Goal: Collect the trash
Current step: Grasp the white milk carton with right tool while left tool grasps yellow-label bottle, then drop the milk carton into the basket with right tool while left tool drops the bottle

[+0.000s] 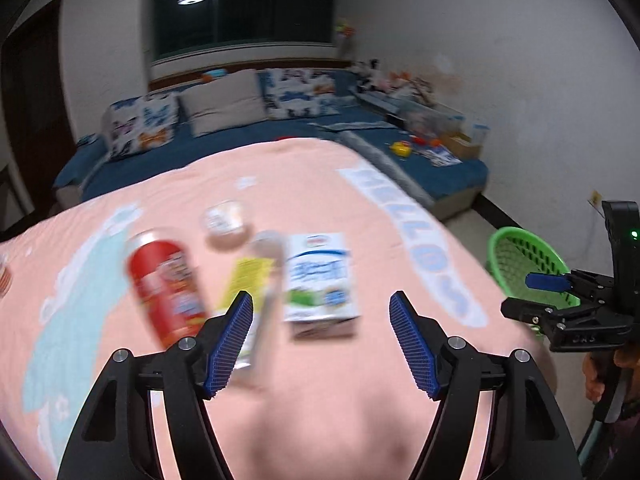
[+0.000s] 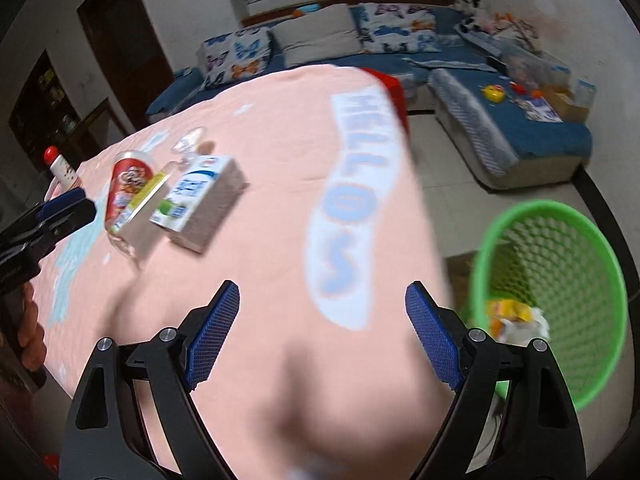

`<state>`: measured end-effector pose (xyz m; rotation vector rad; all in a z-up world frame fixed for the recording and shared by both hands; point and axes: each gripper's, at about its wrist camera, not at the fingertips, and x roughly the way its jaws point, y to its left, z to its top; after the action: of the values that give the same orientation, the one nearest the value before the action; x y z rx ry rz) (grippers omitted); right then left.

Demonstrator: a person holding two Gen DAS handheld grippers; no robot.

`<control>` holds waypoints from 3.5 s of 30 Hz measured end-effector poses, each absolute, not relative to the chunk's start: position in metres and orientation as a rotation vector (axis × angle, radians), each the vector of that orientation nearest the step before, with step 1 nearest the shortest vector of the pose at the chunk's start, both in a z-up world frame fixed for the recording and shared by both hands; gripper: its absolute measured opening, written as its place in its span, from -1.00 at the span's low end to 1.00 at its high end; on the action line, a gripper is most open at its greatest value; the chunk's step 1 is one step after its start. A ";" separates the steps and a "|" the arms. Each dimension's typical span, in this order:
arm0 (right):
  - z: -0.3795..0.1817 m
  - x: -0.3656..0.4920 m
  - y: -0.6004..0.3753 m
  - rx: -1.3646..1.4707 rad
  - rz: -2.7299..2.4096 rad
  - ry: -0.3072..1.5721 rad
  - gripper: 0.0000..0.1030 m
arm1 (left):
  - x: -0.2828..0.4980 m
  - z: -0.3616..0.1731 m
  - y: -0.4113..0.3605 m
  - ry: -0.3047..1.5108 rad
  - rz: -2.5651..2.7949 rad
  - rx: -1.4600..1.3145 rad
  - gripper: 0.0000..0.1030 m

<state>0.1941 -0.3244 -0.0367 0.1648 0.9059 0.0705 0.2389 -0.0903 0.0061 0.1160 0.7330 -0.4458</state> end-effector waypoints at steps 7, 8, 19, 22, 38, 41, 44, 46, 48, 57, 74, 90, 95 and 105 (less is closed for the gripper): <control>-0.040 0.241 -0.264 0.156 0.095 0.943 0.64 | 0.241 0.005 -0.023 0.731 -0.361 0.072 0.36; -0.040 0.248 -0.256 0.163 0.096 0.951 0.64 | 0.242 0.004 -0.013 0.733 -0.350 0.062 0.36; -0.046 0.315 -0.213 0.261 0.055 1.045 0.64 | 0.247 -0.008 0.050 0.734 -0.304 -0.007 0.38; -0.050 0.327 -0.207 0.282 0.035 1.073 0.64 | 0.247 -0.010 0.059 0.734 -0.305 -0.027 0.38; -0.080 0.361 -0.196 0.268 -0.098 1.172 0.55 | 0.253 -0.014 0.082 0.736 -0.315 -0.069 0.38; -0.085 0.365 -0.198 0.269 -0.106 1.185 0.49 | 0.255 -0.014 0.080 0.739 -0.323 -0.070 0.38; -0.086 0.363 -0.203 0.291 -0.083 1.185 0.40 | 0.258 -0.012 0.071 0.743 -0.342 -0.055 0.38; -0.083 0.358 -0.205 0.285 -0.064 1.178 0.37 | 0.262 -0.011 0.064 0.750 -0.353 -0.047 0.38; -0.079 0.351 -0.206 0.260 -0.041 1.168 0.34 | 0.265 -0.010 0.055 0.761 -0.371 -0.041 0.38; -0.061 0.314 -0.235 0.288 0.026 1.111 0.32 | 0.290 -0.008 -0.015 0.799 -0.468 0.054 0.38; -0.026 0.248 -0.311 0.307 0.034 1.026 0.32 | 0.339 -0.048 -0.098 0.957 -0.494 0.288 0.08; -0.017 0.207 -0.418 0.372 -0.110 0.964 0.32 | 0.347 -0.074 -0.114 1.032 -0.436 0.350 -0.15; -0.024 0.188 -0.465 0.366 -0.195 0.954 0.32 | 0.343 -0.072 -0.115 1.031 -0.438 0.315 -0.17; -0.093 0.171 -0.552 0.399 -0.381 1.055 0.32 | 0.317 -0.039 -0.135 0.986 -0.553 0.205 -0.18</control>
<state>0.1710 -0.5518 -0.0930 0.3990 1.0554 -0.3810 0.3174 -0.1348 -0.0391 0.2054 0.9864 -0.5525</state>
